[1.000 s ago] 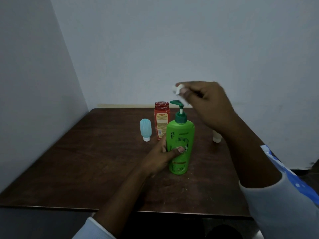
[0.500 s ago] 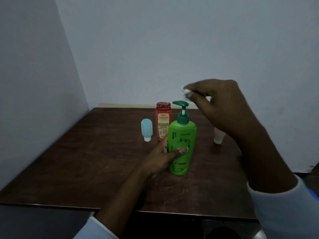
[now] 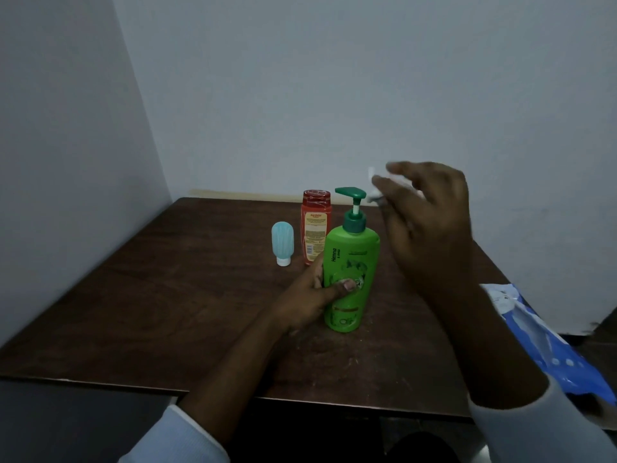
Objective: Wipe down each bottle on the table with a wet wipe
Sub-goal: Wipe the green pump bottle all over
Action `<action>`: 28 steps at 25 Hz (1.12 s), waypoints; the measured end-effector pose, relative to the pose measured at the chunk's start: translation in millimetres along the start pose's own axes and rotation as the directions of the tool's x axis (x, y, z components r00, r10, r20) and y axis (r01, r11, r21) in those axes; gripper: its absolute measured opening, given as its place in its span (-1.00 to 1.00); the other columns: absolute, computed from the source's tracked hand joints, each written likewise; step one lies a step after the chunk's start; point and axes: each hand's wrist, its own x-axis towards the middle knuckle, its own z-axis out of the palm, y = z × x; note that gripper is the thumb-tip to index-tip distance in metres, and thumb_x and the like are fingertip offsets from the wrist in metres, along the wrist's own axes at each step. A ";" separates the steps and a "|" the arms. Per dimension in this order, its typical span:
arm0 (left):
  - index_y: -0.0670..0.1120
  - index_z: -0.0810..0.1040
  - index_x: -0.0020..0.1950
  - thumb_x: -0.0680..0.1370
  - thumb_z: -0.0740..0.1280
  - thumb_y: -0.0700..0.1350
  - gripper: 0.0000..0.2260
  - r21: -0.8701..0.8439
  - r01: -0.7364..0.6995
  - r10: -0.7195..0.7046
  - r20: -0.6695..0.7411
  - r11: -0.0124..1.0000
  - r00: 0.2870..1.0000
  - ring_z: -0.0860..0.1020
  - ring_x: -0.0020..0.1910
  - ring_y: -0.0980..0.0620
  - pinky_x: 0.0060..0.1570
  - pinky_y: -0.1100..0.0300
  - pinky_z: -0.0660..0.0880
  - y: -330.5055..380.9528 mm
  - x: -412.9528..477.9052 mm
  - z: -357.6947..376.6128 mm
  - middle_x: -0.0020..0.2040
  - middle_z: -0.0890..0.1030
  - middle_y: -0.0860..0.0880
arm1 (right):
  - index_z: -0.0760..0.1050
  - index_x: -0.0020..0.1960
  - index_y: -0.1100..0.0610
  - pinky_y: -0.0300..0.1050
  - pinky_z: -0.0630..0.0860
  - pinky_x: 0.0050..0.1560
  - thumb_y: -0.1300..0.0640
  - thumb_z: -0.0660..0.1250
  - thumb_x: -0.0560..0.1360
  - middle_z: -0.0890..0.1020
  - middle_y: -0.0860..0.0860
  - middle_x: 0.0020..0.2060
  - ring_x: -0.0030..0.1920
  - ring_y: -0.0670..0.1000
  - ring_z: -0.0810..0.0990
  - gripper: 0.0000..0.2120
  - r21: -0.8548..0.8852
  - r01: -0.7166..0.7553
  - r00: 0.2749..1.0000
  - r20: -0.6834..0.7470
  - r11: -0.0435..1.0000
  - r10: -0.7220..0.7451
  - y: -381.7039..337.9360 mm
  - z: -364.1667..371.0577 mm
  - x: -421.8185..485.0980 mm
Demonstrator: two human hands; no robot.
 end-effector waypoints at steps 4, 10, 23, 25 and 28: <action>-0.06 0.36 0.47 0.64 0.32 -0.31 -0.57 -0.004 -0.022 0.022 0.001 1.000 1.000 0.63 0.29 0.04 0.20 0.12 0.61 2.6 -3.8 2.4 0.30 0.65 -0.06 | 0.47 0.35 0.15 0.13 0.44 0.06 0.15 0.24 0.61 0.55 0.05 0.25 0.12 0.16 0.50 -0.68 -0.114 0.281 0.935 0.257 0.953 -0.245 -15.7 28.7 -25.5; -0.06 0.33 0.50 0.64 0.31 -0.33 -0.54 0.028 -0.043 0.043 0.000 0.999 0.999 0.65 0.24 0.09 0.11 0.20 0.61 2.2 -0.5 0.6 0.24 0.66 0.01 | 0.37 0.39 0.19 0.16 0.47 0.02 0.13 0.28 0.58 0.50 0.12 0.35 0.09 0.17 0.51 -0.59 -0.063 0.321 0.824 0.510 0.945 -0.246 -5.9 31.1 -35.9; -0.04 0.34 0.50 0.62 0.38 -0.25 -0.52 0.033 -0.023 0.024 -0.023 0.999 0.999 0.61 0.34 -0.01 0.27 0.06 0.58 -5.2 2.5 -2.0 0.34 0.64 -0.05 | 0.61 0.12 0.27 0.09 0.51 0.08 0.31 0.23 0.57 0.67 0.24 0.02 -0.01 0.14 0.61 -0.78 0.556 -0.819 0.570 0.763 0.141 0.305 18.3 40.8 21.3; -0.01 0.36 0.49 0.62 0.38 -0.24 -0.53 0.040 -0.021 0.022 -0.031 0.999 0.999 0.61 0.33 0.01 0.26 0.07 0.59 -5.8 1.9 -1.0 0.33 0.65 -0.02 | 0.55 0.21 0.33 0.27 0.40 0.27 0.29 0.22 0.56 0.58 0.35 0.16 0.17 0.32 0.56 -0.73 0.561 -0.816 0.578 0.796 0.142 0.179 26.6 42.5 20.5; -0.04 0.34 0.52 0.62 0.38 -0.24 -0.51 0.035 -0.017 0.018 -0.039 0.999 0.999 0.61 0.34 0.01 0.24 0.09 0.59 -6.2 1.8 -0.2 0.35 0.63 -0.04 | 0.53 0.28 0.23 0.35 0.30 0.36 0.19 0.21 0.62 0.56 0.28 0.24 0.32 0.38 0.44 -0.72 0.547 -0.824 0.563 0.821 0.149 0.098 38.7 37.3 6.6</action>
